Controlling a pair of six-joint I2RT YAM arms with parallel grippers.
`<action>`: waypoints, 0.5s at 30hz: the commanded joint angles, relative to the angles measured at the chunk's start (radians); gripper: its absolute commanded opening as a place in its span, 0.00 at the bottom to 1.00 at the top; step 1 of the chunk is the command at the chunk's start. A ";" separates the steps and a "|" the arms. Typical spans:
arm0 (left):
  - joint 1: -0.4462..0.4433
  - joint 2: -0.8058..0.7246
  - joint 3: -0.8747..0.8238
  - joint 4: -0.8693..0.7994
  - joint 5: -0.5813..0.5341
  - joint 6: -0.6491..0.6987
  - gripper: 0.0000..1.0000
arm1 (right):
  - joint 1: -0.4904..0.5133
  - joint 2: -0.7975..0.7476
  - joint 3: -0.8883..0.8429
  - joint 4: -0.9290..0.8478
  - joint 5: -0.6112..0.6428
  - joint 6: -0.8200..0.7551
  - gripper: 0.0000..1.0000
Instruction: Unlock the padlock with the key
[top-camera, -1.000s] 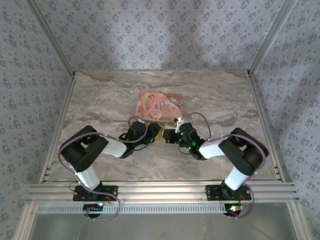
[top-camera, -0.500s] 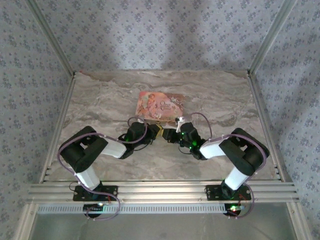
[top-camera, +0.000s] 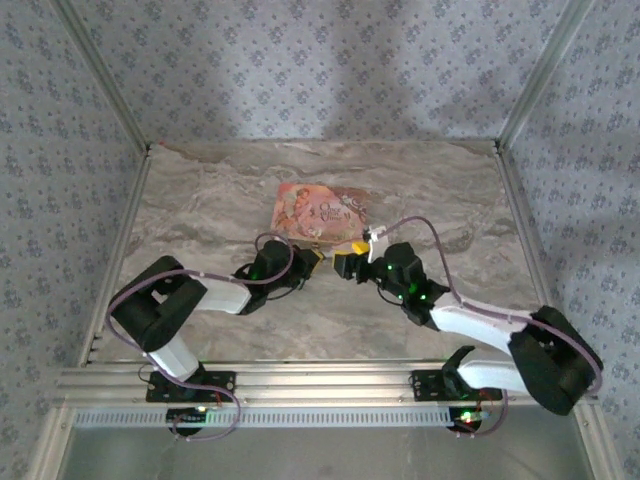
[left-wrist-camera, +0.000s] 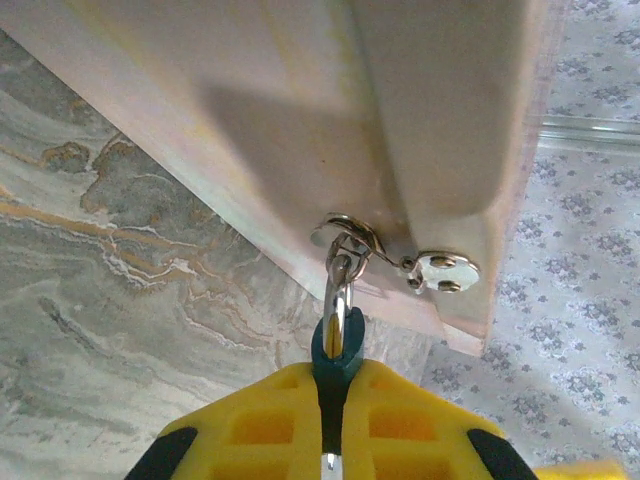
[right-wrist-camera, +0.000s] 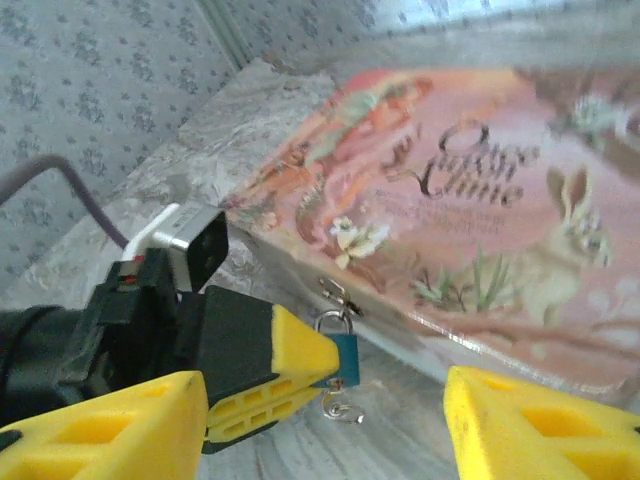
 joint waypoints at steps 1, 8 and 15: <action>0.002 -0.045 0.039 -0.108 0.039 -0.028 0.00 | 0.049 -0.059 0.042 -0.122 0.075 -0.393 0.67; 0.009 -0.068 0.071 -0.187 0.082 -0.058 0.00 | 0.146 -0.019 0.026 -0.104 0.149 -1.000 0.72; 0.011 -0.067 0.087 -0.186 0.117 -0.085 0.00 | 0.146 0.113 0.025 -0.053 0.158 -1.151 0.73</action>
